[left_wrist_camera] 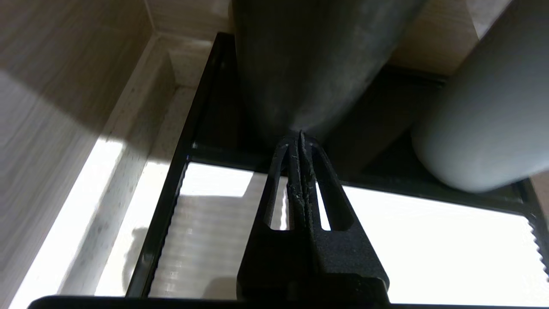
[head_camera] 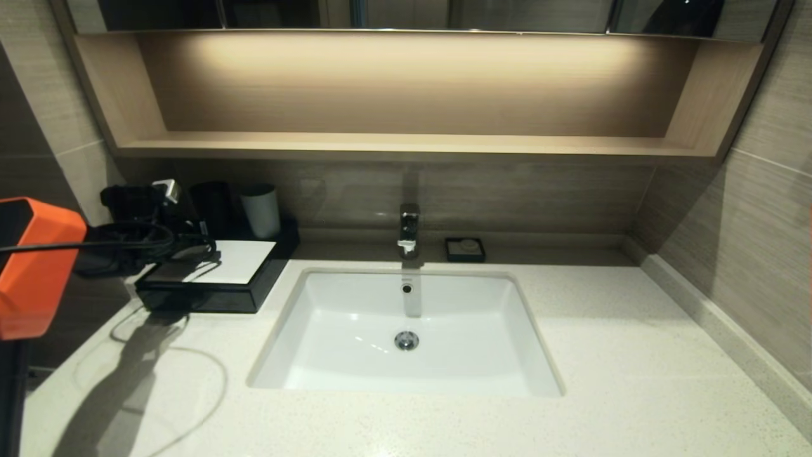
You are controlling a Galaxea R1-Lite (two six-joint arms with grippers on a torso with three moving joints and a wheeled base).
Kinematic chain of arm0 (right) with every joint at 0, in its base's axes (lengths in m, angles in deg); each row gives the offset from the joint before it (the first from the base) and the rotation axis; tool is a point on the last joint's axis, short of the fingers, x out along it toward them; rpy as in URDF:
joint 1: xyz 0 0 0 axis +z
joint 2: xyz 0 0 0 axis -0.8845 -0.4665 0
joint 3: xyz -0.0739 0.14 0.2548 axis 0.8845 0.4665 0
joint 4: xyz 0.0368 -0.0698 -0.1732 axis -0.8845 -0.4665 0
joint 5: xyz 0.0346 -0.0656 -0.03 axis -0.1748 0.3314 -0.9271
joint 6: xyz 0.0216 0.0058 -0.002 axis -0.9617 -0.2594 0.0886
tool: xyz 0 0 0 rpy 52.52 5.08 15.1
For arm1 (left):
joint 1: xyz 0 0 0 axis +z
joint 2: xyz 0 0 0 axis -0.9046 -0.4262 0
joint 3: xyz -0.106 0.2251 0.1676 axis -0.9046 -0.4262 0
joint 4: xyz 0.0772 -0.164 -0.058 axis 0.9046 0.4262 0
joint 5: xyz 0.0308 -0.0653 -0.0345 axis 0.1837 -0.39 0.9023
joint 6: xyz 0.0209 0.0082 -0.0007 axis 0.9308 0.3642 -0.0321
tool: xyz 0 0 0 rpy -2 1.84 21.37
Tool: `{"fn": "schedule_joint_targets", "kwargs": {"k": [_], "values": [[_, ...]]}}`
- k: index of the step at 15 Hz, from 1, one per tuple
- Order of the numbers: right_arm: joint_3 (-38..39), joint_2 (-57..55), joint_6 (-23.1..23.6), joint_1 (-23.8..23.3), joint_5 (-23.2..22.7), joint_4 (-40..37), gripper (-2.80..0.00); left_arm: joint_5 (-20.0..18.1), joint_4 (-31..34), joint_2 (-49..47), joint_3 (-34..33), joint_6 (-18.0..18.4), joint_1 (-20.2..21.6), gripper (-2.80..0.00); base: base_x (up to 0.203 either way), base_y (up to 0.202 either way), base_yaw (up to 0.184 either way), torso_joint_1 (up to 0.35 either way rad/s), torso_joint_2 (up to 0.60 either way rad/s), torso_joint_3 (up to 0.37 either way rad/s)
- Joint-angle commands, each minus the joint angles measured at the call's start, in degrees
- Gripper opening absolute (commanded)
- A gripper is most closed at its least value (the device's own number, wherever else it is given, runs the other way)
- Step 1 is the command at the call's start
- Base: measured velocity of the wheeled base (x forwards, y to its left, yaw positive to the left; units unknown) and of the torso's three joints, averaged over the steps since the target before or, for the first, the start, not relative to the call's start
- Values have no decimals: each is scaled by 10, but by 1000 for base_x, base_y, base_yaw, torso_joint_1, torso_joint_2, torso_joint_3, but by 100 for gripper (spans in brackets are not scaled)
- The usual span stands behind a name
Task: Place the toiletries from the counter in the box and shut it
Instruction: Place the cup on the storage box
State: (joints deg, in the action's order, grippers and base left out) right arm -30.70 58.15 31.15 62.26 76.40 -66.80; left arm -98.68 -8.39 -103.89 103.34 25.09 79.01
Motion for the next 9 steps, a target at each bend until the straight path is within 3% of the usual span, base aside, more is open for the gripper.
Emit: {"fn": "schedule_joint_targets", "kwargs": {"k": [1,9], "values": [[1,0,0,0,0,0,-280,-1,-2,34,-29,0,1,-280,0,0,0,0,0,0],[1,0,0,0,0,0,-280,-2,-9,203,-208,2,26,-280,0,0,0,0,0,0]]}}
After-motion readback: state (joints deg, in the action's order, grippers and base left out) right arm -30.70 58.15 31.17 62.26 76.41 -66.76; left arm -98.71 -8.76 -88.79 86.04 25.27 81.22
